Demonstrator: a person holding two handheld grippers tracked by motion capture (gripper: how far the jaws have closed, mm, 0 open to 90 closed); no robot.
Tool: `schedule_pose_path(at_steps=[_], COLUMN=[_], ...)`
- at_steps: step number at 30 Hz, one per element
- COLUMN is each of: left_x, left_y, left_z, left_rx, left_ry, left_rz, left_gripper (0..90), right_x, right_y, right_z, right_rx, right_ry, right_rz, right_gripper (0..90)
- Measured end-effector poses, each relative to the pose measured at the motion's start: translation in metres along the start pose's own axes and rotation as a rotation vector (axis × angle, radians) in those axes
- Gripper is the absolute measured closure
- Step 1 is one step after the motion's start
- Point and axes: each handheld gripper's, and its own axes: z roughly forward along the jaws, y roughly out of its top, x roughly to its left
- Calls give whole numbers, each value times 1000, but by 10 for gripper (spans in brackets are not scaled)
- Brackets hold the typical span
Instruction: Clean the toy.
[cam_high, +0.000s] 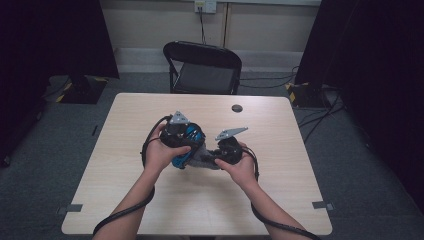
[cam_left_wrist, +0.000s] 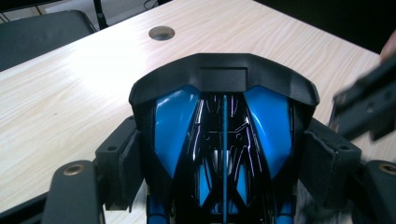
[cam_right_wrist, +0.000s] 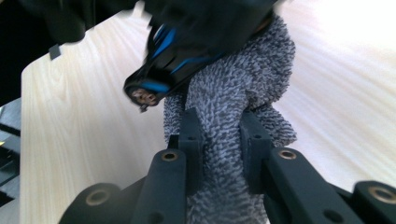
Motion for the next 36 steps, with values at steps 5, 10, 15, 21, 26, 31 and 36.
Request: schedule_pose_path(at_steps=[5, 10, 15, 21, 26, 31, 36], left_x=[0, 1, 3, 8, 12, 21, 29], left_y=[6, 11, 18, 24, 26, 27, 23], left_z=[3, 5, 6, 7, 6, 2, -4], left_rx=[0, -2, -10, -19, -34, -41, -31], left_ry=[1, 0, 1, 17, 31, 66, 84], left_rz=[-7, -12, -19, -29, -42, -47, -59], left_gripper=[255, 255, 255, 255, 255, 255, 255], right_x=[8, 11, 16, 22, 26, 34, 36], right_y=[-5, -8, -11, -14, -15, -16, -17], right_z=[10, 16, 23, 30, 32, 35, 33], right_rx=[16, 31, 47, 70, 80, 96, 114], right_ry=[24, 41, 60, 78, 92, 117, 110], right_rz=[-21, -29, -44, -64, -77, -104, -126], right_gripper=[749, 750, 749, 749, 749, 749, 749])
